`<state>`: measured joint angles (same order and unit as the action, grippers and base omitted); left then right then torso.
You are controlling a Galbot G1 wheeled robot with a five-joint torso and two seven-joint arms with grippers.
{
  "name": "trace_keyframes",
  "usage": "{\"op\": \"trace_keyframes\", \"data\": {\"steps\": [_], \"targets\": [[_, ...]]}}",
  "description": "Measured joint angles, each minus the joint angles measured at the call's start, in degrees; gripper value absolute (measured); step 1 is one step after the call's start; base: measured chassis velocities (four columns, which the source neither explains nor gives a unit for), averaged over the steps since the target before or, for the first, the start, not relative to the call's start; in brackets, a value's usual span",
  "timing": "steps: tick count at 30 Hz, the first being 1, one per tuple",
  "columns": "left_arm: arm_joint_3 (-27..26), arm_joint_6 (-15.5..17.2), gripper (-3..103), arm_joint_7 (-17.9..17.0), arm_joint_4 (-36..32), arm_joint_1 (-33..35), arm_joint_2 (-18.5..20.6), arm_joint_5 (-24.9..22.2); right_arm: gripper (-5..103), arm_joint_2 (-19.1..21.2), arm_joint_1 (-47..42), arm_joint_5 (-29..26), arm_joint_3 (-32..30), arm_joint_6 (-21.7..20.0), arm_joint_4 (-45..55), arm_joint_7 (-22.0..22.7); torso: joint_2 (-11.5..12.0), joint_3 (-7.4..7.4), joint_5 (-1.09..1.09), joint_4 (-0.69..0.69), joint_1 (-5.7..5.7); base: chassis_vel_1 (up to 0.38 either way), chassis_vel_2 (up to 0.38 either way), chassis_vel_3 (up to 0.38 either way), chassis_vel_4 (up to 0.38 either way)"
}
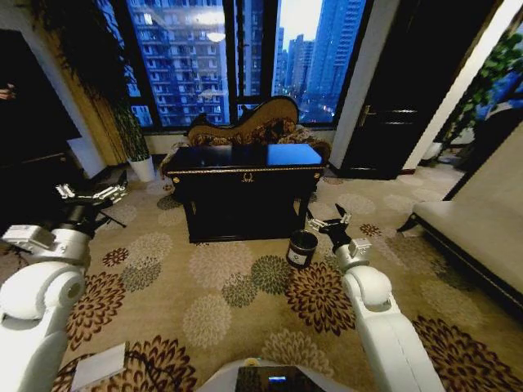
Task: Move to the front of the table and place the trash on the table into the trash bin.
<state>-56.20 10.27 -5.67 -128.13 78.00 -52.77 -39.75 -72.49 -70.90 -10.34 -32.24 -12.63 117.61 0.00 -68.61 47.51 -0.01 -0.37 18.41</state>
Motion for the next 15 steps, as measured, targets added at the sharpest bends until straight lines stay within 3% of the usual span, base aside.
{"op": "trace_keyframes", "data": {"steps": [5,8,15], "targets": [[0.5,-0.5,100,-0.2,-0.3,0.8,-1.2,0.8,100,-0.8,0.0,-0.8,0.3,0.8,-0.4,0.0,0.0,-0.01,0.02,-0.02,-0.02,0.12,-0.137,-0.127,0.152],[1.1,-0.6,100,-1.3,-0.6,1.6,-2.9,1.6,100,-1.5,0.1,-4.5,0.5,0.3,0.0,0.0,0.0,-0.02,0.0,0.0,-0.03,0.048,-0.059,-0.069,0.042],[1.2,0.2,100,-3.9,-1.6,3.5,-6.9,3.4,100,-1.9,0.7,-9.0,0.5,-3.8,1.5,0.0,0.0,0.02,0.01,-0.02,0.05,0.0,0.0,0.0,0.0]]}}
